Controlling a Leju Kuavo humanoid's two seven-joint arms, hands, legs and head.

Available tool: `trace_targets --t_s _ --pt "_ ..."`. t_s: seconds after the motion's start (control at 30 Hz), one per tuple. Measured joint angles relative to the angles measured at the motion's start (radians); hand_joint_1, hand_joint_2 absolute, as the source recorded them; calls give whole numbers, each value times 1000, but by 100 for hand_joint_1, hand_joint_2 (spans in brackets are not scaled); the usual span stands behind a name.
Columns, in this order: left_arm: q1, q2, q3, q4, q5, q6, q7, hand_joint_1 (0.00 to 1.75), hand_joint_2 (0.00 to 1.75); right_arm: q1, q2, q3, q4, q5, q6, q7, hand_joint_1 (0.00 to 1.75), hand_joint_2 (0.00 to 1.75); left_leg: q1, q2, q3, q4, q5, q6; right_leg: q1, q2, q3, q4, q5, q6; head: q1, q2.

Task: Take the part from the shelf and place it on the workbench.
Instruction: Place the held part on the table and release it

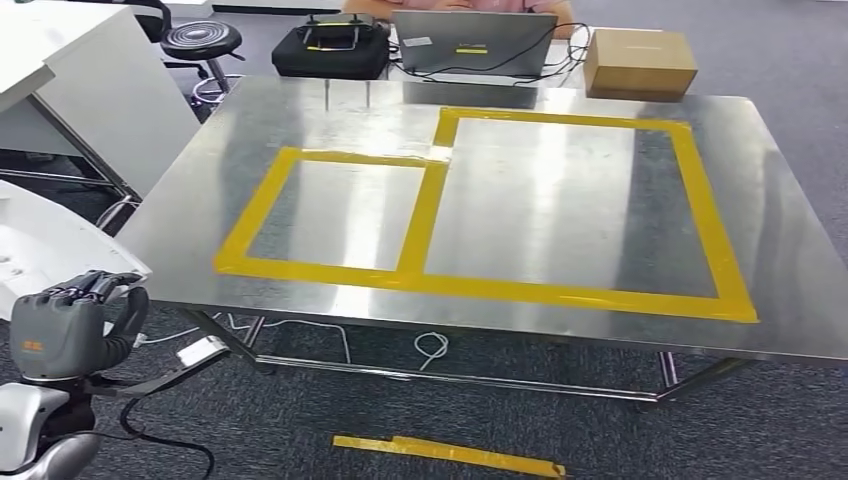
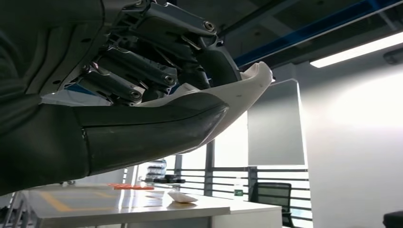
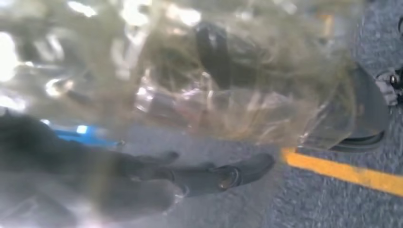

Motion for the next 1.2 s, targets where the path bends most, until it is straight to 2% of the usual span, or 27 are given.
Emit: trace_targets --t_s 0.07,0.1,0.17,0.23,0.37,0.47,0.53,0.7,0.9,1.2 --pt "-5 -2 -2 1 -1 -2 -1 175 175 -1 -1 0 0 0 2 0 0 0 2 -1 7 -9 2 -15 2 1 4 -11 -1 -30 4 0" --pt "-7 -2 -3 1 -2 -3 -1 175 175 -1 -1 0 0 0 3 0 0 0 1 -2 7 -9 2 -14 2 1 5 -12 -5 -37 4 0" --pt "-7 -2 -3 1 -2 -3 -1 175 175 -1 -1 0 0 0 3 0 0 0 1 -2 7 -9 1 -13 3 1 5 -12 -5 -37 5 0" --pt "-8 -3 -5 1 -1 -5 -3 175 175 -2 -1 0 0 0 4 -1 0 0 0 -2 8 -8 0 -10 2 1 7 -13 -2 -32 6 0" --pt "-26 -4 -36 11 3 -11 -22 175 175 -1 -1 0 0 -2 9 -1 0 0 -8 -1 9 -7 -5 5 -6 4 13 -25 9 -8 8 0" --pt "-49 -4 -64 22 8 -17 -47 175 175 -2 -1 0 0 -6 16 -1 0 0 -11 -1 9 -7 -6 9 -10 4 15 -29 9 13 7 0" --pt "-73 -5 -96 34 8 -19 -65 175 175 -2 -1 0 0 -10 17 -1 0 0 -11 -1 10 -7 -6 9 -11 4 16 -30 9 22 7 0" --pt "-128 -12 -166 67 8 -19 -91 175 175 -1 -1 0 0 -12 21 -1 0 0 -11 -1 10 -7 -4 11 -11 5 21 -30 11 26 7 0" --pt "-232 -31 -272 138 38 -39 -116 175 175 -10 1 0 0 -12 33 -1 0 0 -10 -1 12 -7 -3 12 -10 4 17 -30 9 29 7 0" --pt "-375 -111 -377 280 156 -143 -116 175 175 -6 12 -2 0 -41 46 -1 0 0 -9 -1 11 -7 -3 12 -10 5 26 -30 10 30 7 0"
